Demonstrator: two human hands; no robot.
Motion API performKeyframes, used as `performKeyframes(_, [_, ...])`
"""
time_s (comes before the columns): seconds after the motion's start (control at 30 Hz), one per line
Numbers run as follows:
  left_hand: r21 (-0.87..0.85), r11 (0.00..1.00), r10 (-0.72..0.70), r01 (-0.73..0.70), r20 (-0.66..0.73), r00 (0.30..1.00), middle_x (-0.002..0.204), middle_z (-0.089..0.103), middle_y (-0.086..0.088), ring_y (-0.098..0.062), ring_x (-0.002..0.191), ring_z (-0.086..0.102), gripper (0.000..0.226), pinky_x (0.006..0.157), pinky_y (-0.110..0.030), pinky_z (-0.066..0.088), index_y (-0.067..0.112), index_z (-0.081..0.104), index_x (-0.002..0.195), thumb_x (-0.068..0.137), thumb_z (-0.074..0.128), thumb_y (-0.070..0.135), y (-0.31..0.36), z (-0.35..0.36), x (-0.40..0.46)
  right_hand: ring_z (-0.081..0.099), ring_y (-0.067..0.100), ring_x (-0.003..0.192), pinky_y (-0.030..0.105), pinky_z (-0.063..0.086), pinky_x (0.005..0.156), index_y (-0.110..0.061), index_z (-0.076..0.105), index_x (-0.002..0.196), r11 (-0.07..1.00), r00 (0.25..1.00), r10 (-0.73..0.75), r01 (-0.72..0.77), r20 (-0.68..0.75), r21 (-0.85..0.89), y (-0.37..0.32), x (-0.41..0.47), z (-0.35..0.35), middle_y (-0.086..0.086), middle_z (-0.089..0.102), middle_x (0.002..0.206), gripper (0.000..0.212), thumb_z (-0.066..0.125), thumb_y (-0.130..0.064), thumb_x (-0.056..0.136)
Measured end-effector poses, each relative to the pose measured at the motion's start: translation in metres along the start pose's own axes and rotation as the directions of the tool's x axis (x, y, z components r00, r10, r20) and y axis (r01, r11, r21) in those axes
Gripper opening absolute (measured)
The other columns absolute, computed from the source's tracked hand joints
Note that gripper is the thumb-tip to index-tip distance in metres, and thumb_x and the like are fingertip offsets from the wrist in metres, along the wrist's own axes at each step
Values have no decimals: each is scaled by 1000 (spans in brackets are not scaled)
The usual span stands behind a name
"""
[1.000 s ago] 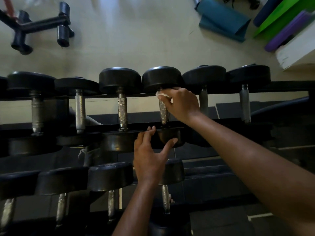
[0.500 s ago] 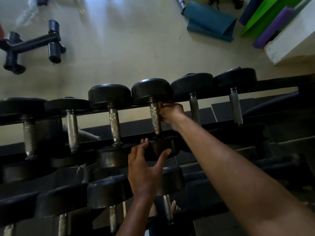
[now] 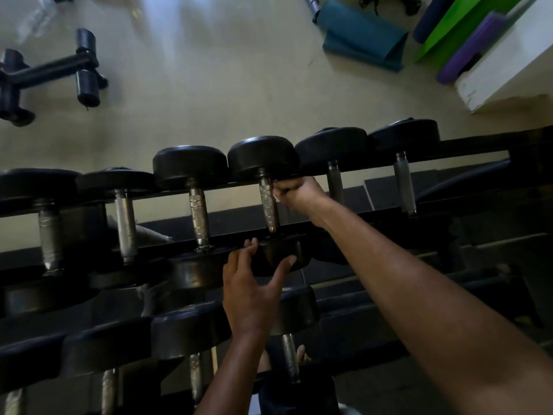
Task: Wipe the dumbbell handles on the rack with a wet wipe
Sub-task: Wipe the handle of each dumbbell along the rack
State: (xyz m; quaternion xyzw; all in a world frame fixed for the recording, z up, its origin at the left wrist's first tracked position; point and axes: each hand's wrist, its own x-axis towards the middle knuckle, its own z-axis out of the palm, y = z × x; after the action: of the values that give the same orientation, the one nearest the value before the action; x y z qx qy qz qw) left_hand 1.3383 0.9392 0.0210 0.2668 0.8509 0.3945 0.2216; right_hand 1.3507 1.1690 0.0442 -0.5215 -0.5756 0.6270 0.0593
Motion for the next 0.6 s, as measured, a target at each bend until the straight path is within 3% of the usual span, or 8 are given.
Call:
performKeyframes(0.1, [-7, 1000, 1, -1, 1, 1000, 143, 51, 18, -6, 136, 47, 80, 101, -29, 49, 32, 54, 149, 84, 79, 69, -1, 1, 0, 63, 6, 102, 27, 44, 93, -15, 79, 116, 969, 998, 53, -41, 45, -242, 11, -1, -3, -2, 75, 110, 17, 72, -21, 102])
performKeyframes(0.27, [3, 1000, 9, -9, -11, 1000, 140, 50, 18, -6, 133, 48, 81, 98, -28, 50, 32, 53, 149, 83, 75, 74, 0, 0, 0, 68, 12, 100, 21, 46, 74, -13, 82, 105, 917, 994, 63, -23, 87, -398, 26, -4, -5, 1, 78, 100, 14, 77, -23, 98])
performKeyframes(0.43, [6, 1000, 12, -12, -4, 1000, 139, 50, 17, -8, 132, 49, 83, 97, -29, 52, 33, 52, 149, 82, 71, 78, 1, -2, 1, 72, 19, 93, 34, 57, 77, -15, 79, 95, 762, 987, 51, 58, 149, -645, 24, -10, -6, 3, 77, 94, 22, 85, -35, 90])
performKeyframes(0.5, [11, 1000, 16, -16, -10, 1000, 139, 50, 17, -7, 131, 49, 82, 96, -28, 51, 32, 53, 149, 83, 71, 78, 2, -2, 1, 72, 15, 92, 33, 56, 74, -20, 80, 93, 702, 988, -45, 137, 148, -699, 17, -15, -10, -2, 77, 91, 20, 86, -38, 89])
performKeyframes(0.53, [15, 1000, 17, -16, -14, 1000, 140, 51, 16, -7, 132, 48, 82, 96, -26, 50, 32, 53, 149, 83, 72, 77, 2, -2, 1, 72, 12, 92, 32, 56, 75, -22, 80, 94, 694, 976, -163, 219, 146, -686, 11, -19, -12, -5, 77, 92, 19, 84, -40, 90])
performKeyframes(0.6, [24, 1000, 14, -14, -18, 1000, 143, 52, 17, -5, 134, 46, 82, 95, -19, 43, 32, 54, 150, 83, 73, 76, 3, -2, 1, 72, 9, 95, 33, 57, 82, -27, 83, 104, 607, 856, -495, 462, 148, -647, -4, -24, -11, -8, 79, 101, 19, 81, -41, 93])
